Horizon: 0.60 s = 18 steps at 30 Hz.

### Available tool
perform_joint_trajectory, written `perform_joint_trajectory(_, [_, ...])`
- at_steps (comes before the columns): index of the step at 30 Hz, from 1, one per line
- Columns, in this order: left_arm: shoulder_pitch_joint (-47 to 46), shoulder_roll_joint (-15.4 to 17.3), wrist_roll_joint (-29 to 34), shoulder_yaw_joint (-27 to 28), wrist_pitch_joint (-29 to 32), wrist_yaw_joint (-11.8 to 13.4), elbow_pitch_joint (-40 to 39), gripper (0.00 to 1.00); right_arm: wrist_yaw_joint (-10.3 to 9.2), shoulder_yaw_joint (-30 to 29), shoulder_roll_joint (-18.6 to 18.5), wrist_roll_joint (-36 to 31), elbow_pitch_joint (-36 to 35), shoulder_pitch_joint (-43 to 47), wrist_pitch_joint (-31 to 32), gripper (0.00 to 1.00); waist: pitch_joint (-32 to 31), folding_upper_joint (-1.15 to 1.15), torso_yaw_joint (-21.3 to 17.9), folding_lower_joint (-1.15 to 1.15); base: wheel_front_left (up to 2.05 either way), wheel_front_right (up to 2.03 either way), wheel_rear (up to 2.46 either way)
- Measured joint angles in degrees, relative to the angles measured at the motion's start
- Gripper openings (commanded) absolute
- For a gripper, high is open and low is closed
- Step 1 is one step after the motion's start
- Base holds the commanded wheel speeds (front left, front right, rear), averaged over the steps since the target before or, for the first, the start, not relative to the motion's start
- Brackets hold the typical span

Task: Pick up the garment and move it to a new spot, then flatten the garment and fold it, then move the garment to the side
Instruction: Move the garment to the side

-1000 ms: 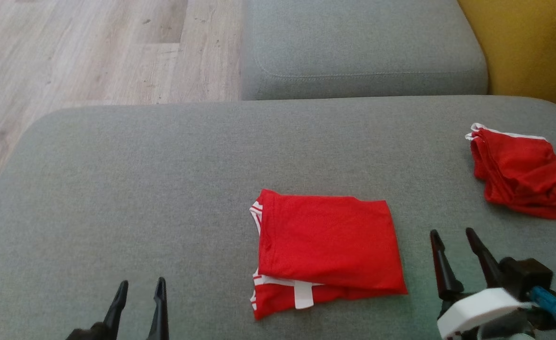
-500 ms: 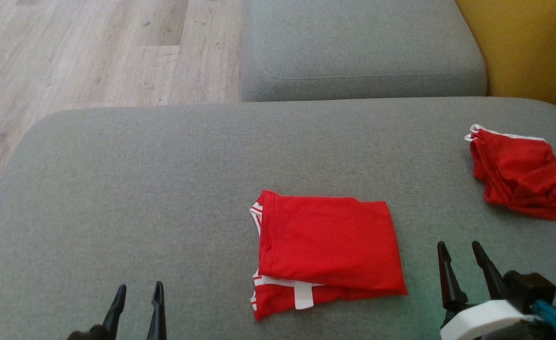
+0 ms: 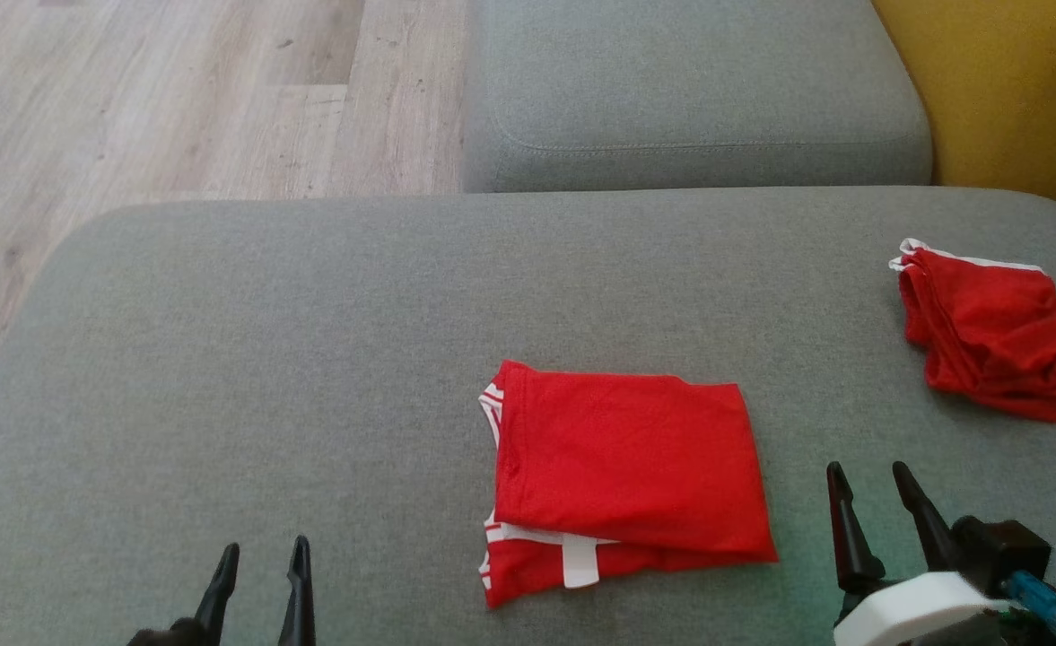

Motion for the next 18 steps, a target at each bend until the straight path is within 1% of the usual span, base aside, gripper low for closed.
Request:
perform_joint_trajectory(4, [0.0, -0.01, 0.0, 0.01, 0.0, -0.13, 0.04, 1.0, 0.0, 0.32, 0.0, 0.02, 0.15, 0.0, 0.02, 1.0, -0.07, 0.0, 0.16, 0.0, 0.0, 0.0, 0.0])
perform_joint_trajectory(7, [-0.01, -0.01, 0.0, 0.01, 0.0, -0.15, 0.04, 1.0, 0.0, 1.46, 0.01, 1.81, 0.45, -0.14, 0.91, 1.0, 0.08, 0.0, 0.43, 0.0, 0.0, 0.0, 0.0])
perform_joint_trajectory(13, [-0.26, -0.05, 0.02, -0.05, 0.0, -0.18, 0.02, 1.0, 0.0, 1.67, 0.02, 2.01, 1.37, -3.07, 4.85, 1.0, 0.71, 0.0, 1.8, 0.0, 0.0, 0.0, 0.0])
perform_joint_trajectory(18, [-0.41, -0.32, 0.09, -0.29, 0.02, -0.21, 0.02, 1.0, 0.0, -0.12, 0.01, 0.76, 5.61, -7.81, 10.44, 1.0, 1.51, 0.0, 4.72, 0.0, 0.0, 0.0, 0.0])
